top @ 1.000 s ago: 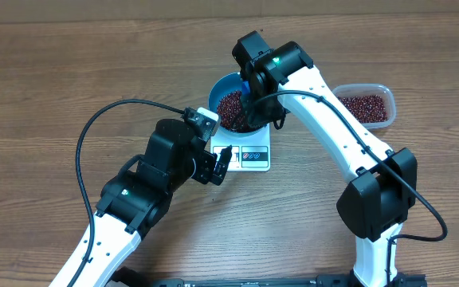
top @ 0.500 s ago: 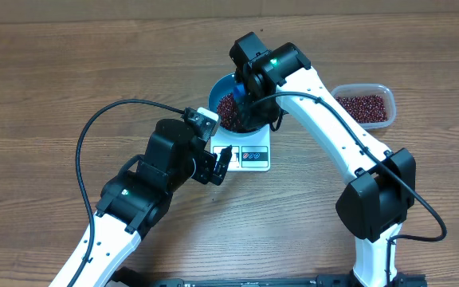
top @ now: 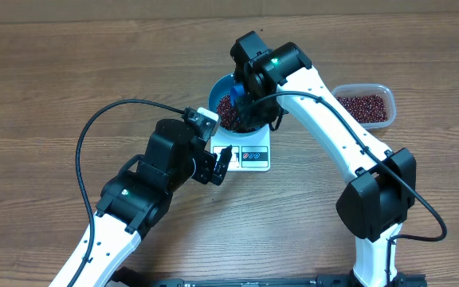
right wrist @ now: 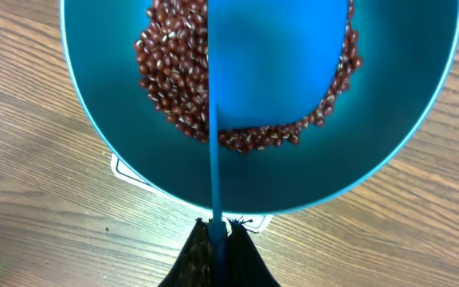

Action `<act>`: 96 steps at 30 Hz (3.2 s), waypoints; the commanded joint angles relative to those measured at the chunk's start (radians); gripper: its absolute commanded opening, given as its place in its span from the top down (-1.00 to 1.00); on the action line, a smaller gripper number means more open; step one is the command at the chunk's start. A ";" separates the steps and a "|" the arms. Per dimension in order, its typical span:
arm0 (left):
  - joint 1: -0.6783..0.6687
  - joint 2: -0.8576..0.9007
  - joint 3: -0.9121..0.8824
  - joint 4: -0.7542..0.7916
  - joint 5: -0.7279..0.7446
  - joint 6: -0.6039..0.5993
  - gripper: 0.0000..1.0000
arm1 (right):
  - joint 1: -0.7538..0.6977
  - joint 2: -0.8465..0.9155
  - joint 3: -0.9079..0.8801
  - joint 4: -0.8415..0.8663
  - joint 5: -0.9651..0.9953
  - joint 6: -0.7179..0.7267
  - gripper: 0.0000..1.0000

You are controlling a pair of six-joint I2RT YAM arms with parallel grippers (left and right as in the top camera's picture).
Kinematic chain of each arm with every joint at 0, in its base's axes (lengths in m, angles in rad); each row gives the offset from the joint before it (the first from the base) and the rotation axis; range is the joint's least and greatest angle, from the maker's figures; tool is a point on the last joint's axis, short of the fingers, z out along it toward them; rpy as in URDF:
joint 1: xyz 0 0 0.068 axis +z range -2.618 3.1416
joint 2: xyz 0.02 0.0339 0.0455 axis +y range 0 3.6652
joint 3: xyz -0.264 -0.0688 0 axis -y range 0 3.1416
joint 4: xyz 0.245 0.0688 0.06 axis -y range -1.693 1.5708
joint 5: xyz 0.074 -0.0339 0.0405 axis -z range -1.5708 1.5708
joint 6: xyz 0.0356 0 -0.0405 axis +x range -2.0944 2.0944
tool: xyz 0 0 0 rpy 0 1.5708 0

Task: Scoop item into bowl and weigh 150g on scale

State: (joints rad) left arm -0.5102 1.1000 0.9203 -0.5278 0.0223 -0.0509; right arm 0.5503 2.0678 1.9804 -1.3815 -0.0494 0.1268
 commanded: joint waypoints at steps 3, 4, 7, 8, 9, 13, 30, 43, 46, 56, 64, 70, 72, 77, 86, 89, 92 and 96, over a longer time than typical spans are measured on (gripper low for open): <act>-0.001 0.006 -0.009 0.001 0.000 -0.009 -0.99 | -0.006 -0.061 0.025 0.022 -0.016 -0.008 0.93; -0.001 0.006 -0.009 0.001 0.000 -0.009 -0.99 | -0.008 -0.068 0.025 0.022 -0.016 -0.008 0.93; -0.001 0.006 -0.009 0.001 0.000 -0.009 -0.99 | -0.013 -0.082 0.025 0.018 -0.021 -0.011 0.93; -0.001 0.006 -0.009 0.001 0.000 -0.009 -0.99 | -0.014 -0.086 0.025 0.015 -0.021 -0.013 0.93; -0.001 0.006 -0.009 0.001 0.000 -0.009 -0.99 | -0.015 -0.091 0.025 0.014 -0.021 -0.013 0.93; -0.001 0.006 -0.009 0.001 0.000 -0.009 -0.99 | -0.016 -0.109 0.025 0.014 -0.024 -0.019 0.93; -0.001 0.006 -0.009 0.001 0.000 -0.009 -0.99 | -0.016 -0.128 0.025 0.001 -0.015 -0.024 0.93; -0.001 0.006 -0.009 0.001 0.000 -0.009 -0.99 | -0.016 -0.129 0.025 -0.019 0.074 -0.027 0.93; -0.001 0.006 -0.009 0.001 0.000 -0.009 -0.99 | -0.016 -0.129 0.025 -0.022 0.074 -0.027 0.93; -0.001 0.006 -0.009 0.001 0.000 -0.009 -0.99 | -0.015 -0.129 0.025 -0.018 0.101 -0.053 0.93; -0.001 0.006 -0.009 0.001 0.000 -0.009 -0.99 | -0.015 -0.129 0.025 -0.026 0.140 -0.099 0.93; -0.001 0.006 -0.009 0.001 0.000 -0.009 -0.99 | -0.015 -0.129 0.025 -0.026 0.154 -0.103 0.93; -0.001 0.006 -0.009 0.001 0.000 -0.009 -0.99 | -0.015 -0.129 0.025 -0.026 0.154 -0.121 0.93; -0.001 0.006 -0.009 0.001 0.000 -0.009 -0.99 | -0.017 -0.129 0.025 -0.015 0.154 -0.162 0.93; -0.001 0.006 -0.009 0.001 0.000 -0.009 -0.99 | -0.017 -0.129 0.025 -0.013 0.164 -0.160 0.93; -0.001 0.006 -0.009 0.001 0.000 -0.009 -0.99 | -0.017 -0.129 0.025 -0.015 0.160 -0.159 0.93; -0.001 0.006 -0.009 0.001 0.000 -0.009 -0.99 | -0.017 -0.129 0.025 -0.010 0.190 -0.159 0.93; -0.001 0.006 -0.009 0.001 0.000 -0.009 -1.00 | -0.019 -0.129 0.025 -0.016 0.180 -0.158 0.93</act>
State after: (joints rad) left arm -0.5106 1.1000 0.9203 -0.5278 0.0223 -0.0509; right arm 0.5369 1.9800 1.9804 -1.3991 0.1192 -0.0261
